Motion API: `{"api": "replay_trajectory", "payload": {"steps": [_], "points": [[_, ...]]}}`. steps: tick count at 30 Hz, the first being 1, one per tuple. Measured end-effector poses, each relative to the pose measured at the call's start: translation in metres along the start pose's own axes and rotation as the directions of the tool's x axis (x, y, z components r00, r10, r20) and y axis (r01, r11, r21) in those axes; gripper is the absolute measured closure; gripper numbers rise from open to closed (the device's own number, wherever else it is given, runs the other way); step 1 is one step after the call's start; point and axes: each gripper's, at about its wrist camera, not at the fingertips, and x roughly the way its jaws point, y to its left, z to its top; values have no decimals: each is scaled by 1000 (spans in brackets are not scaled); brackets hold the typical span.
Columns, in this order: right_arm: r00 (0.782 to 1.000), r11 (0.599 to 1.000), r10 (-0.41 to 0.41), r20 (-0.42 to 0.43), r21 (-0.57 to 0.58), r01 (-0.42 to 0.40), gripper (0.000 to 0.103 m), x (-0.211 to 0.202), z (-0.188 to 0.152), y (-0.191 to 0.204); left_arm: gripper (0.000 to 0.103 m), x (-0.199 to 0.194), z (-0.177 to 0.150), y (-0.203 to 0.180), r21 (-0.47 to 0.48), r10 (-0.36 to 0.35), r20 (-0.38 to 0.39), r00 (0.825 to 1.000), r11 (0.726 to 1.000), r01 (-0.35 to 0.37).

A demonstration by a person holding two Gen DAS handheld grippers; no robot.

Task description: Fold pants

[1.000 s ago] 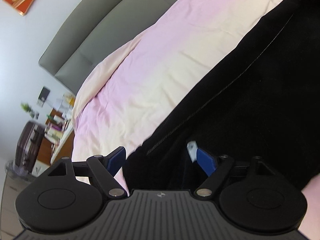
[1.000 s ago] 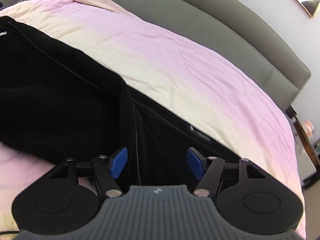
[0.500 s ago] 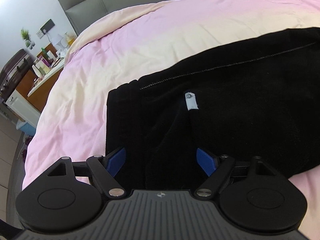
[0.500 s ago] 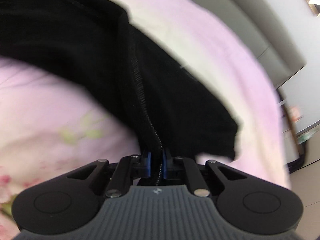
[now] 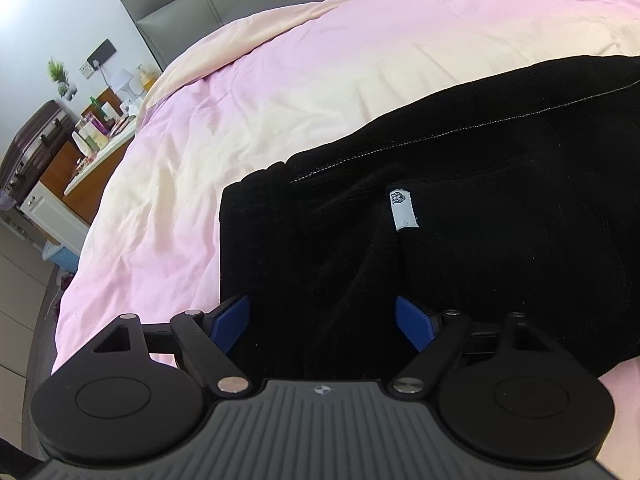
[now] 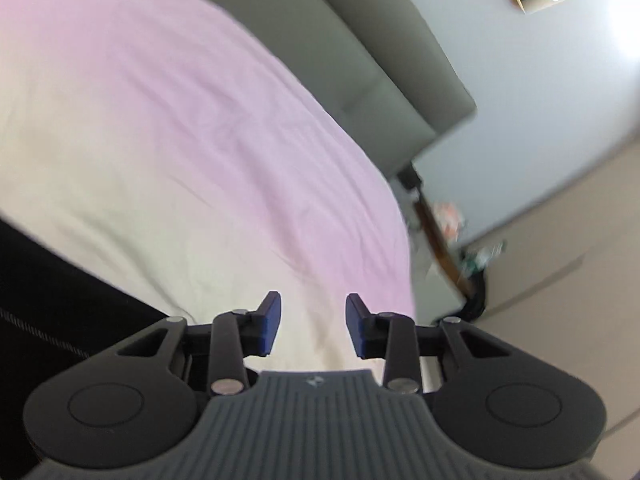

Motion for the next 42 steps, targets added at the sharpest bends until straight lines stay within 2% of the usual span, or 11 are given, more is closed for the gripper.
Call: {"api": "replay_trajectory", "payload": {"steps": [5, 7, 14, 17, 20, 24, 34, 38, 39, 40, 42], "points": [[989, 960, 129, -66, 256, -108, 52, 8, -57, -24, 2, 0, -5, 6, -55, -17, 23, 1000, 998, 19], [976, 900, 185, -117, 419, -121, 48, 28, -99, -33, 2, -3, -8, 11, -120, -18, 34, 999, 992, 22], [888, 364, 459, 5, 911, -193, 41, -14, -245, -17, 2, -45, -30, 38, -385, -27, 59, 998, 921, 48], [847, 148, 515, 131, 960, -239, 34, -55, -271, 5, 2, -59, -50, 48, -528, -115, 80, 990, 838, 140], [831, 21, 517, 207, 967, -254, 20, -48, -275, 10, 2, -54, -71, 46, -628, -259, 102, 961, 732, 264], [828, -52, 503, 247, 965, -257, 19, -47, -268, 15, 2, -31, -84, 41, -731, -336, 130, 933, 603, 319], [805, -156, 485, 343, 939, -306, 37, -29, -253, 31, 0, 31, -89, 58, -920, -302, 323, 897, 123, 373], [810, -53, 519, 272, 957, -287, 65, -14, -234, 37, 0, 37, -83, 54, -928, -281, 315, 907, 107, 356], [809, -60, 520, 275, 956, -287, 70, -14, -233, 37, 9, 33, -84, 54, -929, -271, 314, 910, 108, 353], [800, -86, 523, 295, 952, -295, 87, -13, -233, 35, 43, 31, -87, 55, -935, -264, 302, 916, 104, 339], [796, -124, 507, 329, 942, -310, 92, -18, -232, 28, 59, 26, -92, 63, -923, -271, 354, 895, 54, 382]]}}
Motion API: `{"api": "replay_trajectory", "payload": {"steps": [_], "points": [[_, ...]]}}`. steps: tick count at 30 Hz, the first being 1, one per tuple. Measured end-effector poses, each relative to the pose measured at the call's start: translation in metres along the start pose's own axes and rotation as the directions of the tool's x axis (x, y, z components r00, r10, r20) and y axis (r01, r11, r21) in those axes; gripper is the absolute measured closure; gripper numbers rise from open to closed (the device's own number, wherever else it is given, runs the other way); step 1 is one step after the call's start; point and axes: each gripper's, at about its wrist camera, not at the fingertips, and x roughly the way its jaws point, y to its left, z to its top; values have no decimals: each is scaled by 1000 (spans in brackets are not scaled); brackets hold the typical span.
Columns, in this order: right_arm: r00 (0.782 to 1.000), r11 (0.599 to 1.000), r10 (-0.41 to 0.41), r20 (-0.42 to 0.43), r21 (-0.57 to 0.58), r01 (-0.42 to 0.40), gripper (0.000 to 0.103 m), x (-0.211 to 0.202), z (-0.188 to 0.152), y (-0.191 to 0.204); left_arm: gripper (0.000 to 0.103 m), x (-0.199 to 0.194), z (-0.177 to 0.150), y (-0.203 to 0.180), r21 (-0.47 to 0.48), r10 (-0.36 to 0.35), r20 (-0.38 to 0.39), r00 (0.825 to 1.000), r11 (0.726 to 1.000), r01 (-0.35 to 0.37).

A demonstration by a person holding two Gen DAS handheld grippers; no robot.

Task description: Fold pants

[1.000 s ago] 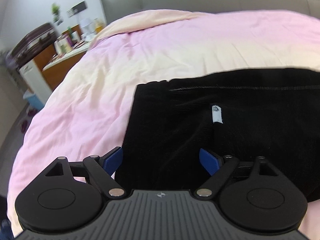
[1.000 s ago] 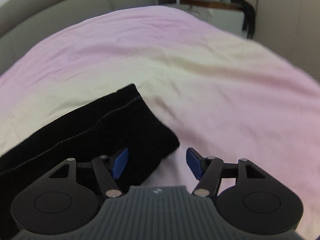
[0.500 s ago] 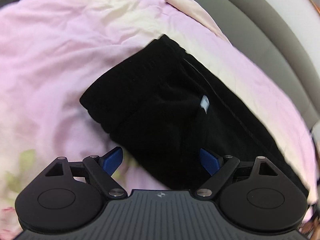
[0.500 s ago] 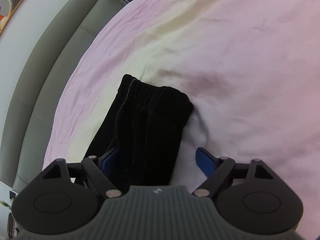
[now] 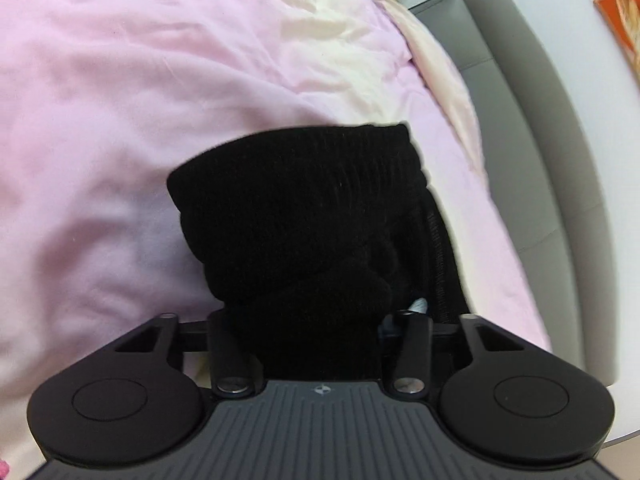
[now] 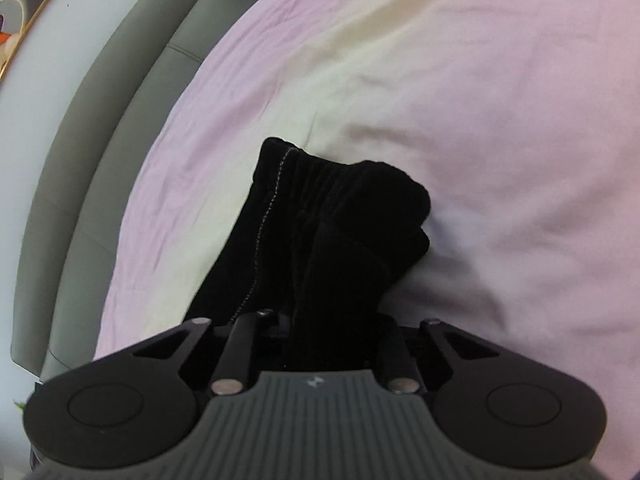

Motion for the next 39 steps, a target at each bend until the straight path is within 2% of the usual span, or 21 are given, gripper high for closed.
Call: {"api": "replay_trajectory", "payload": {"steps": [1, 4, 6, 9, 12, 14, 17, 19, 21, 22, 23, 24, 25, 26, 28, 31, 33, 34, 35, 36, 39], "points": [[1000, 1000, 7, 17, -12, -7, 93, -6, 2, 6, 62, -6, 3, -3, 6, -20, 1, 1000, 1000, 20], [997, 998, 59, 58, -15, -58, 94, -31, 13, 28, 65, -28, 12, -26, 125, -46, 0, 999, 991, 46], [997, 998, 52, 51, -49, -49, 94, -50, 19, 50, 66, -48, 19, -44, 181, -90, 2, 996, 980, 88], [996, 992, 72, 43, -107, -67, 94, -87, 24, 80, 66, -82, 33, -54, 182, -137, 17, 990, 974, 132], [990, 988, 135, 50, -80, -130, 94, -135, 25, 93, 66, -116, 49, -52, 201, -158, 44, 986, 969, 146], [984, 983, 171, 48, -76, -167, 94, -163, 20, 91, 66, -129, 57, -43, 232, -118, 49, 992, 967, 103], [989, 988, 150, -16, -46, -150, 94, -183, -1, 68, 66, -128, 59, -12, 251, 15, 16, 1000, 968, -19], [995, 996, 62, -74, -59, -66, 94, -179, -23, 41, 66, -120, 51, 13, 259, 136, -17, 991, 957, -127], [985, 992, -102, -135, -93, 90, 93, -164, -49, 6, 63, -110, 36, 26, 284, 234, -29, 972, 934, -216], [963, 978, -199, -180, -97, 184, 90, -155, -60, -15, 61, -108, 29, 31, 283, 262, -20, 965, 927, -245], [944, 968, -252, -212, -67, 243, 82, -150, -68, -36, 58, -109, 25, 32, 277, 268, -6, 963, 926, -256], [952, 974, -221, -212, 5, 227, 84, -153, -73, -57, 58, -112, 25, 30, 274, 268, 5, 963, 926, -259], [969, 982, -155, -191, 77, 173, 84, -159, -75, -72, 57, -113, 26, 28, 276, 271, 7, 963, 925, -262], [977, 983, -135, -167, 104, 153, 80, -166, -74, -78, 57, -119, 25, 25, 279, 273, 3, 962, 924, -263], [979, 983, -149, -139, 81, 162, 72, -178, -69, -78, 58, -128, 33, 18, 270, 269, -13, 963, 928, -256], [968, 970, -243, -68, -3, 243, 61, -196, -57, -63, 58, -134, 41, 9, 228, 240, -19, 971, 946, -230], [950, 947, -306, 60, -80, 311, 53, -211, -48, -45, 58, -134, 45, 7, 225, 233, -14, 972, 948, -224], [939, 933, -323, 119, -126, 337, 43, -218, -43, -36, 58, -132, 45, 5, 234, 243, -9, 970, 944, -234], [932, 922, -321, 167, -168, 348, 40, -222, -38, -28, 58, -132, 43, 4, 242, 254, -5, 967, 939, -245], [933, 915, -305, 191, -212, 343, 40, -224, -33, -20, 58, -130, 42, 5, 243, 265, -2, 964, 935, -256], [954, 896, -258, 153, -331, 296, 41, -208, -16, -3, 56, -134, 39, 7, 224, 274, 4, 962, 937, -268]]}}
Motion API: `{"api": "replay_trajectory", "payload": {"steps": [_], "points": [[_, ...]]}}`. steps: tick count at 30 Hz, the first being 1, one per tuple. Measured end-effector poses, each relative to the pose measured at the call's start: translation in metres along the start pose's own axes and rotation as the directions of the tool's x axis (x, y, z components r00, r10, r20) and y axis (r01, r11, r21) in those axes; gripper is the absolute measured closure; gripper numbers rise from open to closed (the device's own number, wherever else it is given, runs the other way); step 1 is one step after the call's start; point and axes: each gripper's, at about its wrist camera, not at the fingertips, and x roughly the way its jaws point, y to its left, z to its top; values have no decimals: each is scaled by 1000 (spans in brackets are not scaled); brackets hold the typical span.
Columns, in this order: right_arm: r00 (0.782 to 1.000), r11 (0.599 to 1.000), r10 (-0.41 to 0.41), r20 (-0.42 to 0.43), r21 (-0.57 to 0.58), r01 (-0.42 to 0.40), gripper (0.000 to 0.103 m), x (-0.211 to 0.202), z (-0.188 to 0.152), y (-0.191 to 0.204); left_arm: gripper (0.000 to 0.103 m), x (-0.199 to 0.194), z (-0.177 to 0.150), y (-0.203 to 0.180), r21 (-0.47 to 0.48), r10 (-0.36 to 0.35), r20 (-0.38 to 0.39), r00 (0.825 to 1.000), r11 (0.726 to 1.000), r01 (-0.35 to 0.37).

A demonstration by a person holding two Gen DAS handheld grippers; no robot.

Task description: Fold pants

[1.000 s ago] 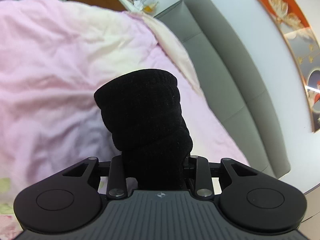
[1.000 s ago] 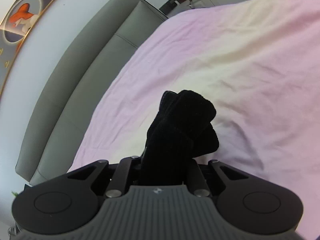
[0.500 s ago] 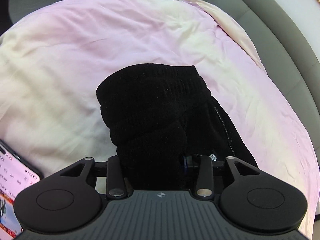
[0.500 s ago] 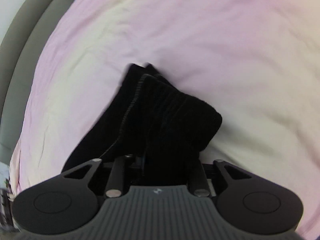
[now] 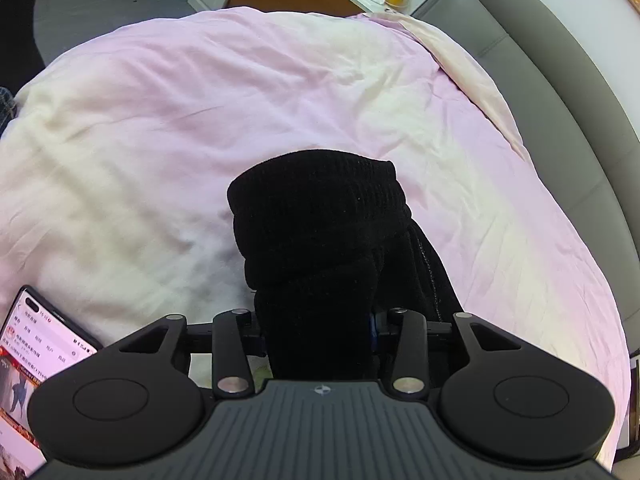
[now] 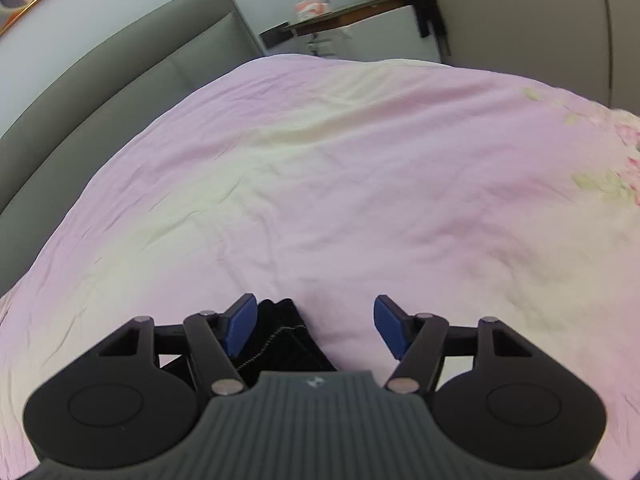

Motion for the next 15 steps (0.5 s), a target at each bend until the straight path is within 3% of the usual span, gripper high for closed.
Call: {"api": "replay_trajectory", "payload": {"steps": [4, 6, 7, 8, 9, 11, 13, 15], "points": [[995, 988, 47, -86, -140, -58, 41, 46, 6, 28, 52, -5, -3, -3, 29, 27, 15, 1000, 999, -28], [990, 980, 31, -140, -190, -58, 42, 72, 3, 36, 51, -6, -3, -3, 37, 39, 1, 999, 999, -39], [983, 977, 14, -182, -208, -53, 66, 89, -1, 39, 51, -5, -2, -2, 38, 40, -7, 999, 998, -39], [972, 972, -2, -236, -227, -53, 77, 102, -4, 40, 51, -5, -1, -1, 40, 39, -13, 999, 998, -38], [969, 962, -31, -247, -271, -38, 78, 106, -8, 44, 50, -5, 0, -1, 43, 37, -20, 999, 998, -36], [981, 947, 3, -193, -314, -65, 93, 99, -5, 49, 50, -5, 2, 0, 45, 30, -25, 999, 999, -28], [986, 974, 127, -105, -173, -144, 96, 82, 12, 37, 50, -4, 1, 1, 51, 23, -13, 1000, 998, -23], [981, 977, 196, -3, -82, -196, 103, 69, 26, 27, 51, -4, -1, -1, 60, 18, 20, 1000, 998, -19]]}}
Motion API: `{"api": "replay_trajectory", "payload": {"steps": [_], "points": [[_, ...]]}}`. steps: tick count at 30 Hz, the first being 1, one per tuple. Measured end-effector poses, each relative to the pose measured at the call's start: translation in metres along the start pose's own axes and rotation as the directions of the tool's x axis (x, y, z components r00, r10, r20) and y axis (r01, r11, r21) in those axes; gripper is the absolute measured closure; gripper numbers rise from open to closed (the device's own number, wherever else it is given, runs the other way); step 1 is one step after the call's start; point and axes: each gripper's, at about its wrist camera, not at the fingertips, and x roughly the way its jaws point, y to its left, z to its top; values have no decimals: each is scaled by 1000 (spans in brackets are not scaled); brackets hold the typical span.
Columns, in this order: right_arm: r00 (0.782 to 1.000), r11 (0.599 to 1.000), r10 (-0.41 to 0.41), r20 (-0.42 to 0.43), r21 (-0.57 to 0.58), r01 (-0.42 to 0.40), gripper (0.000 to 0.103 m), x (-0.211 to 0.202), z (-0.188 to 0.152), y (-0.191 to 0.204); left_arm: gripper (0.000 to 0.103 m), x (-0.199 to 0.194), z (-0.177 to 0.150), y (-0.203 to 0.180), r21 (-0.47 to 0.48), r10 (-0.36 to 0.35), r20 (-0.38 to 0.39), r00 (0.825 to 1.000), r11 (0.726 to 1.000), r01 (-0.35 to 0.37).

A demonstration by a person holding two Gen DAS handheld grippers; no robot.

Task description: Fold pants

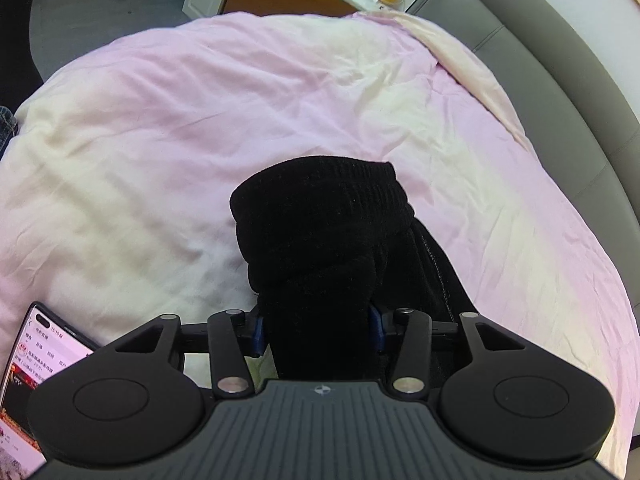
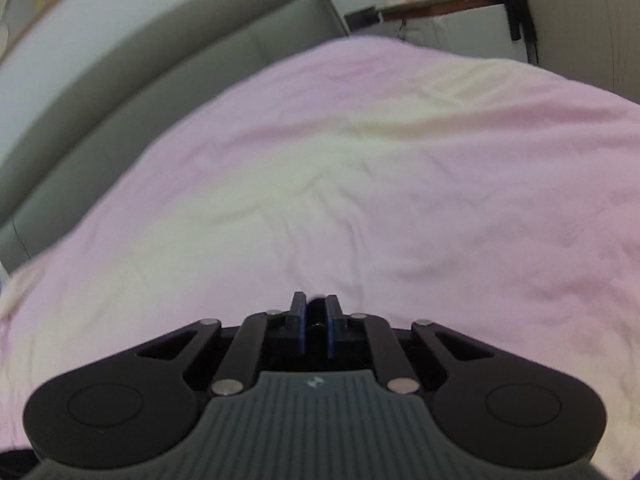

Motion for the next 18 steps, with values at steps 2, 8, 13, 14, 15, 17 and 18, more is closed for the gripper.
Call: {"api": "replay_trajectory", "payload": {"steps": [2, 8, 13, 14, 15, 17, 18], "points": [[998, 999, -34, 60, 11, 33, 103, -8, 12, 0, 51, 1, -6, -6, 46, 18, 44, 999, 999, -20], [986, 987, -160, -34, -38, 159, 103, 10, 0, 0, 46, 15, -11, 6, 11, 79, -16, 997, 997, -79], [996, 997, -77, -33, -13, 77, 98, -23, -29, 4, 46, -2, -5, -5, 80, 71, 14, 997, 994, -72], [997, 998, -59, -39, 1, 59, 95, -32, -36, 5, 46, -7, -3, -7, 81, 68, 26, 997, 994, -70], [998, 999, -41, -46, 13, 42, 94, -38, -42, 6, 47, -12, -1, -8, 73, 63, 46, 997, 995, -67], [998, 999, -5, -61, 32, 7, 84, -53, -54, 10, 48, -22, 3, -7, 46, 26, 72, 997, 998, -30], [998, 999, 6, -66, 37, -3, 81, -59, -59, 12, 48, -28, 2, -9, 44, 25, 98, 995, 999, -29]]}}
